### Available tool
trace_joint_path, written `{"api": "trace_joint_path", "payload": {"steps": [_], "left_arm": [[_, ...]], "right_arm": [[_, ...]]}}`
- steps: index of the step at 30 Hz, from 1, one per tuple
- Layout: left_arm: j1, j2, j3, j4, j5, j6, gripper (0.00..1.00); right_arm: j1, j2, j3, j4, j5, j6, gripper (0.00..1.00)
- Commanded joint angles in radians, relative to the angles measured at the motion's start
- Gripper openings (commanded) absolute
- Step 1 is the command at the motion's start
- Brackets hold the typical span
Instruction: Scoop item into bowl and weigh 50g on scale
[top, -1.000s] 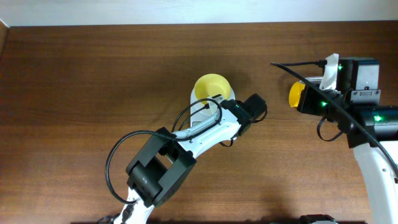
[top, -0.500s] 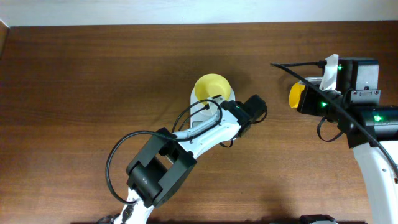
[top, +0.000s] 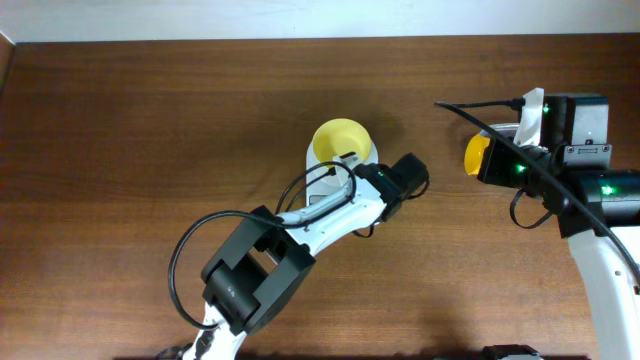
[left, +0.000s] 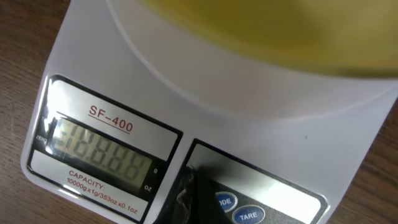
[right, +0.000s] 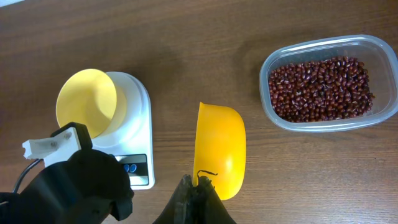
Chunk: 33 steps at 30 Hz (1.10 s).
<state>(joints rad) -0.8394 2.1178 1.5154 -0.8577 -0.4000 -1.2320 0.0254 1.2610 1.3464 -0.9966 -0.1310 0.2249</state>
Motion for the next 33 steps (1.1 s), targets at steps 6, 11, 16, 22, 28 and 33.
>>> {"api": "trace_joint_path", "payload": {"steps": [6,11,16,22,28,33], "left_arm": [[0.019,0.027,-0.043,0.005,0.037,-0.013,0.0],[0.019,0.031,-0.071,0.031,0.037,-0.013,0.0],[0.018,0.08,-0.074,0.037,0.037,-0.013,0.0],[0.007,0.08,-0.075,0.005,0.045,-0.013,0.0],[-0.002,0.08,-0.075,-0.02,0.055,-0.013,0.0],[-0.005,0.08,-0.075,0.035,0.056,0.048,0.0]], "right_arm": [[-0.006,-0.016,0.02,-0.002,0.013,-0.012,0.04],[-0.006,-0.016,0.02,-0.002,0.013,-0.012,0.04],[-0.006,-0.016,0.02,-0.003,0.013,-0.012,0.04],[-0.006,-0.016,0.02,-0.003,0.012,-0.012,0.04],[-0.006,-0.016,0.02,-0.003,0.012,-0.012,0.04],[-0.006,-0.016,0.02,-0.003,0.012,-0.012,0.04]]}}
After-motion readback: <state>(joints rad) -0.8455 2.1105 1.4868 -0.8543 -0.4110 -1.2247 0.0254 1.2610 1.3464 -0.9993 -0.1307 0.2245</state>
